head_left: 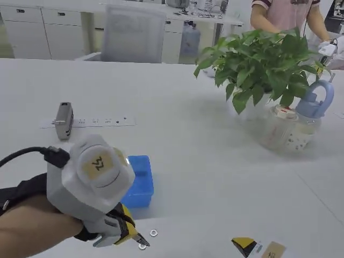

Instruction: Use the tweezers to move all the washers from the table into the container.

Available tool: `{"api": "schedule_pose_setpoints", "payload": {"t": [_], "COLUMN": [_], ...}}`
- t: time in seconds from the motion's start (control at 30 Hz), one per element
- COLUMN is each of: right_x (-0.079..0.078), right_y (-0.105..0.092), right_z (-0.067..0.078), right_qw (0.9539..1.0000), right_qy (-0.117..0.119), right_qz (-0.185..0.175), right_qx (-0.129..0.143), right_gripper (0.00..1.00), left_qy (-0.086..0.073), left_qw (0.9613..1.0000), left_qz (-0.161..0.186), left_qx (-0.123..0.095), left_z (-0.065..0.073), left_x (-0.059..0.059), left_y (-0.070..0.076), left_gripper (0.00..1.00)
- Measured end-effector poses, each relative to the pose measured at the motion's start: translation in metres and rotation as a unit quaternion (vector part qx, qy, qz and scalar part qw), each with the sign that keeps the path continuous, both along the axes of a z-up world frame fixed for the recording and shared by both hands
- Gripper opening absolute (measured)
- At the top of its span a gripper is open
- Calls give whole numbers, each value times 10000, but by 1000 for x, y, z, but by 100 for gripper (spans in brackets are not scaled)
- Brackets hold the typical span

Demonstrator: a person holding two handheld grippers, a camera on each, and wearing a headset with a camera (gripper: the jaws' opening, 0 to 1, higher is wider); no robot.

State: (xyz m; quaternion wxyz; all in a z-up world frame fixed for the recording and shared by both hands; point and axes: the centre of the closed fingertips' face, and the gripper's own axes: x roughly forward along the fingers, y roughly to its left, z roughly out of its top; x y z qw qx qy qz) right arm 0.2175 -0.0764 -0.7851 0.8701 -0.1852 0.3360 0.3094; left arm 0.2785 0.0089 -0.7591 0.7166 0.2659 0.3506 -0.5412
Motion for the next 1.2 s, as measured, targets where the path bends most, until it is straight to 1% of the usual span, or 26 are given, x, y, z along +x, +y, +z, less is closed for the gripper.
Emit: {"api": "schedule_pose_setpoints", "payload": {"t": [0.03, 0.07, 0.1, 0.13, 0.17, 0.23, 0.27, 0.3, 0.33, 0.37, 0.4, 0.43, 0.47, 0.5, 0.57, 0.6, 0.63, 0.7, 0.73, 0.77, 0.87, 0.97, 1.07, 1.13, 1.17, 1.2], "right_x": [-1, 0, 3, 10, 16, 26, 30, 33, 34, 36, 38, 39, 41, 48, 53, 55, 57, 58, 59, 58, 53, 52, 53, 54, 55, 57], "right_y": [1, 6, 17, 31, 37, 51, 55, 62, 65, 73, 78, 83, 86, 88, 93, 95, 98, 102, 103, 104, 110, 114, 113, 112, 112, 109], "right_z": [0, 4, 11, 21, 26, 30, 29, 26, 25, 22, 21, 16, 14, 12, 9, 9, 11, 14, 14, 14, 14, 17, 16, 15, 14, 14], "right_qw": [10000, 10000, 9996, 9984, 9979, 9969, 9969, 9962, 9958, 9944, 9931, 9910, 9901, 9905, 9904, 9901, 9887, 9863, 9862, 9859, 9834, 9823, 9830, 9844, 9851, 9870], "right_qy": [11, -13, -14, -151, -266, -421, -422, -382, -331, -183, -160, 52, 139, 60, 104, 98, 123, 196, 216, 234, 362, 356, 325, 285, 244, 120], "right_qz": [30, 91, 129, 228, 283, 465, 471, 568, 596, 569, 566, 556, 525, 537, 563, 568, 573, 556, 560, 569, 635, 641, 594, 603, 612, 602], "right_qx": [-2, 9, 249, 486, 522, 472, 471, 544, 614, 870, 1014, 1217, 1295, 1268, 1260, 1280, 1377, 1538, 1543, 1554, 1663, 1722, 1707, 1630, 1591, 1486], "right_gripper": [65, 62, 57, 54, 53, 47, 45, 44, 43, 41, 40, 37, 36, 34, 24, 20, 17, 11, 11, 10, 6, 4, 4, 4, 4, 5], "left_qy": [-36, -50, -63, -52, -49, -20, -28, -56, -94, -102, -116, -137, -137, -116, -92, -89, -65, -90, -210, -235, -262, -240, -236, -252, -273, -314], "left_qw": [10000, 9999, 9998, 9997, 9996, 9989, 9985, 9982, 9978, 9976, 9972, 9968, 9967, 9965, 9959, 9951, 9940, 9931, 9925, 9925, 9914, 9894, 9890, 9893, 9895, 9892], "left_qz": [-15, -9, 12, 43, 54, 129, 154, 158, 168, 183, 212, 229, 238, 251, 284, 314, 347, 389, 409, 408, 468, 555, 599, 585, 562, 515], "left_qx": [-72, -106, -165, -232, -257, -446, -529, -575, -635, -661, -707, -750, -770, -790, -849, -928, -1035, -1102, -1134, -1127, -1196, -1317, -1330, -1310, -1307, -1336], "left_z": [4, 6, 10, 14, 15, 23, 28, 31, 36, 38, 41, 42, 42, 41, 42, 43, 45, 46, 47, 47, 47, 48, 47, 45, 45, 45], "left_x": [-3, -5, -7, -9, -10, -12, -13, -14, -14, -14, -14, -14, -14, -15, -17, -17, -19, -19, -17, -16, -12, -10, -9, -9, -8, -8], "left_y": [0, 1, 1, 2, 2, 1, 0, 0, 0, 1, 1, 1, 1, 1, 0, -1, -4, -5, -5, -5, -5, -7, -7, -7, -8, -9], "left_gripper": [0, 0, 0, 0, 0, 0, 0, 0, 0, 0, 0, 0, 0, 0, 0, 0, 0, 0, 0, 0, 0, 0, 0, 0, 0, 0]}}
